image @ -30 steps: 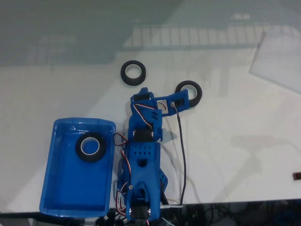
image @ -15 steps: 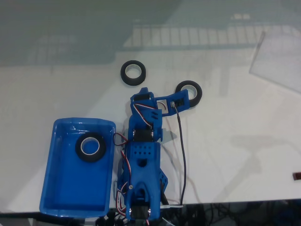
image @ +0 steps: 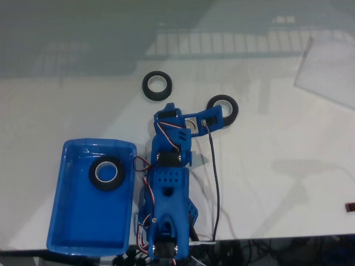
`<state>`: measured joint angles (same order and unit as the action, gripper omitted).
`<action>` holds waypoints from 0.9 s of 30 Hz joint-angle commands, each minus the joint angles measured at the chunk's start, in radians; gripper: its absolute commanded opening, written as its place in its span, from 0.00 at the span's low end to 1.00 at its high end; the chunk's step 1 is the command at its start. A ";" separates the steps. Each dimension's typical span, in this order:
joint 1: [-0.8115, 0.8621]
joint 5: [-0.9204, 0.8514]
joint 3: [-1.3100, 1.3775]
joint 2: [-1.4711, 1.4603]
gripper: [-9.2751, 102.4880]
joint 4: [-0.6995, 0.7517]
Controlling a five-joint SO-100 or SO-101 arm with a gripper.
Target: Grasp all tape and put them in the bin.
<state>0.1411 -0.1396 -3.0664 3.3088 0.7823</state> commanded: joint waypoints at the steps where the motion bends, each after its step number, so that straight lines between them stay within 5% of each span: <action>1: 0.009 0.002 -0.034 0.014 0.10 0.002; 10: 0.002 -0.020 -0.003 -0.063 0.34 -0.008; 27: -0.087 -0.046 0.798 -1.203 0.34 -0.005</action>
<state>0.0675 -0.1749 -2.4099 2.2503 0.7793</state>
